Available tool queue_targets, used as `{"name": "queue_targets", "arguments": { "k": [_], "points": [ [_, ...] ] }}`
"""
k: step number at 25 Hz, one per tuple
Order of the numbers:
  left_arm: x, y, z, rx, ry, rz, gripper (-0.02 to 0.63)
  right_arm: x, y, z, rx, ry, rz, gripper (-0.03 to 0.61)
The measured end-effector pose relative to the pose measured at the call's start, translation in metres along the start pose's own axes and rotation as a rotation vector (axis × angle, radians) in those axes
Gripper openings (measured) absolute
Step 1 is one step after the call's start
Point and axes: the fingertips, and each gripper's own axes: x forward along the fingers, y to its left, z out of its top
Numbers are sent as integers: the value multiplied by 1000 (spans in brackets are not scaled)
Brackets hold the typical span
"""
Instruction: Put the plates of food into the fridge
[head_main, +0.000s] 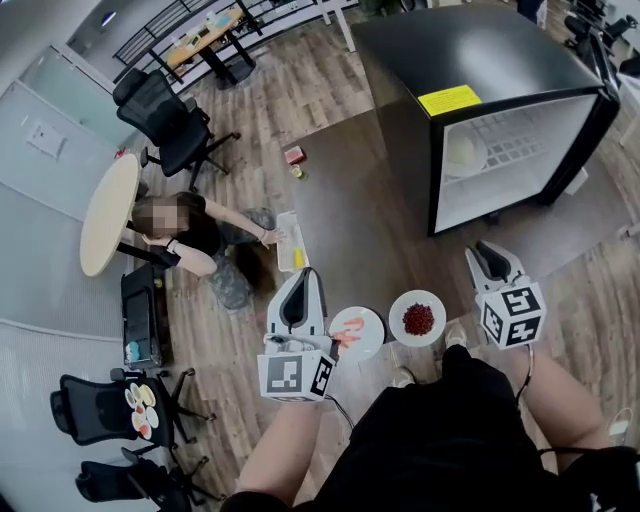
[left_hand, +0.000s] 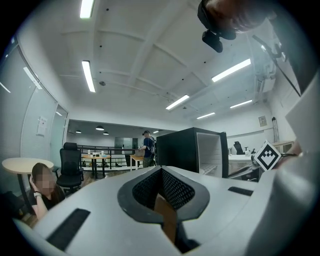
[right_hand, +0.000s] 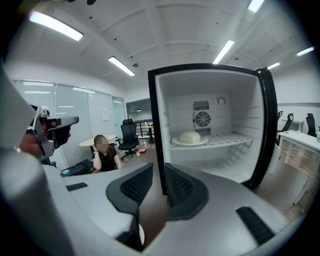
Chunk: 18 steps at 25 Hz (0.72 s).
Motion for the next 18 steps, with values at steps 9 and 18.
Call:
{"name": "queue_targets", "arguments": {
  "k": [9,18],
  "points": [
    [-28,3,-35,9,43,-61,3,-20,55,-86,116,108,66,74],
    [-36,-12,-54,42,68,-139,3,-35,68,-176,238,269,40,100]
  ]
}}
